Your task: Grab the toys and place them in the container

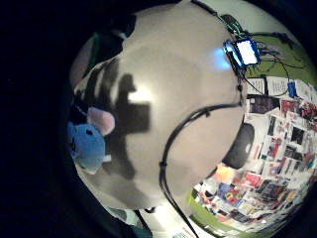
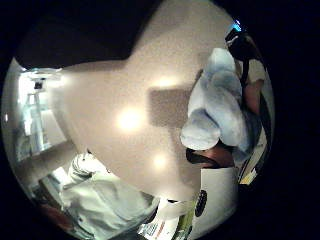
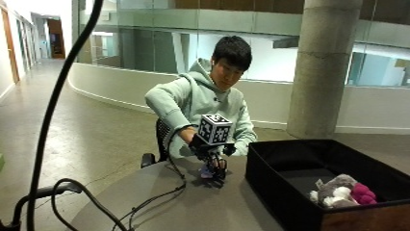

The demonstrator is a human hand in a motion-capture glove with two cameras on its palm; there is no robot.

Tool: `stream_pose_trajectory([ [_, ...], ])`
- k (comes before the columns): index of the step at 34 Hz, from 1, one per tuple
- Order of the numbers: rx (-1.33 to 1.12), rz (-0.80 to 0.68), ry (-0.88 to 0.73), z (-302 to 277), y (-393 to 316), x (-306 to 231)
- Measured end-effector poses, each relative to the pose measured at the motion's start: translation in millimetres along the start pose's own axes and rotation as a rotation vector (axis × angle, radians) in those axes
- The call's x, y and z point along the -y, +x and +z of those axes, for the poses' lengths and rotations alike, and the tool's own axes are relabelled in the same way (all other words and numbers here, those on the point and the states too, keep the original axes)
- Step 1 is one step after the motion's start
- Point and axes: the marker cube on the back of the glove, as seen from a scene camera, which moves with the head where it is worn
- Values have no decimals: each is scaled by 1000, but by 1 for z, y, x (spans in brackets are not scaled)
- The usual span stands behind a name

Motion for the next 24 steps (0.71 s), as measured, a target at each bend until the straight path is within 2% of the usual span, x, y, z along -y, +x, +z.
stream_pose_trajectory([
  [6, 77, -26, -5, -22, -10, -12],
  [11, 138, -24, 39, -101, -9, 0],
  [16, 157, -23, 183, -195, -19, 18],
  [19, 162, -32, 338, -241, -32, 28],
  [24, 198, -40, 561, -287, -58, 60],
])
